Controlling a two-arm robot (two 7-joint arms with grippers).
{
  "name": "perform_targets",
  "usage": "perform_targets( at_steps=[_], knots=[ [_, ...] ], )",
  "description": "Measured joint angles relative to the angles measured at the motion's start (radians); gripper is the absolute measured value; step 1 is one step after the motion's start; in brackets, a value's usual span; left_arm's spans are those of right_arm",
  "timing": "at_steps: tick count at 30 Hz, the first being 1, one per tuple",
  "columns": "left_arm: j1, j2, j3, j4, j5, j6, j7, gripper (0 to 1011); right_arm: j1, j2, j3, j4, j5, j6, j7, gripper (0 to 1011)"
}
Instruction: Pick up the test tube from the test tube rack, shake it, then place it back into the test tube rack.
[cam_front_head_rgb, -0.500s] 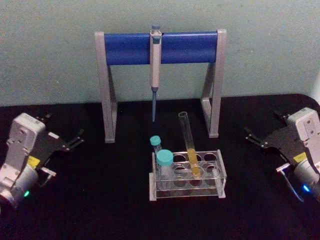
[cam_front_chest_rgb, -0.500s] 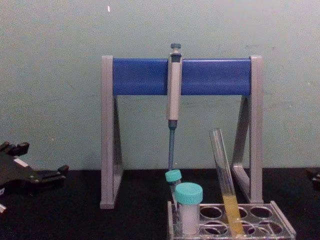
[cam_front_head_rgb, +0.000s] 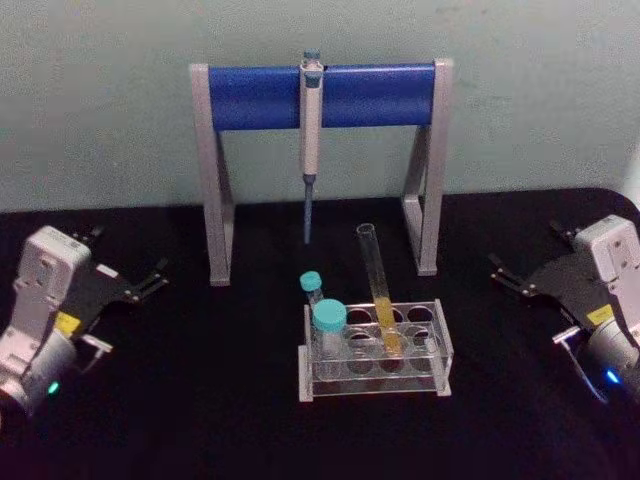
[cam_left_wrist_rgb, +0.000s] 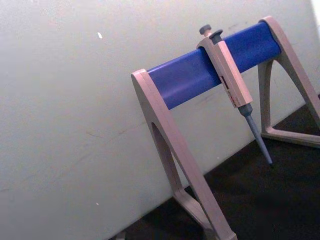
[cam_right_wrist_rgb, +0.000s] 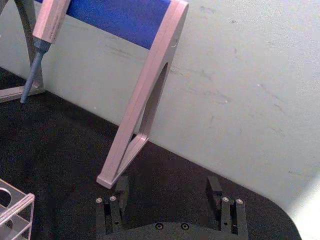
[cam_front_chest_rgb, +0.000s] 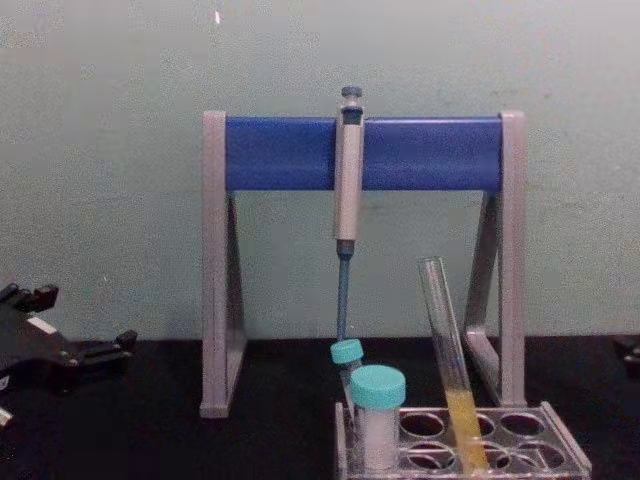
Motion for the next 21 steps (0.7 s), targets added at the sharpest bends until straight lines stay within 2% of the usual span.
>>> perform_targets(
  at_steps=[21],
  knots=[
    [0.000, 0.000, 0.000, 0.000, 0.000, 0.000, 0.000, 1001, 0.000, 0.000, 0.000, 0.000, 0.000, 0.000, 0.000, 1000]
  ],
)
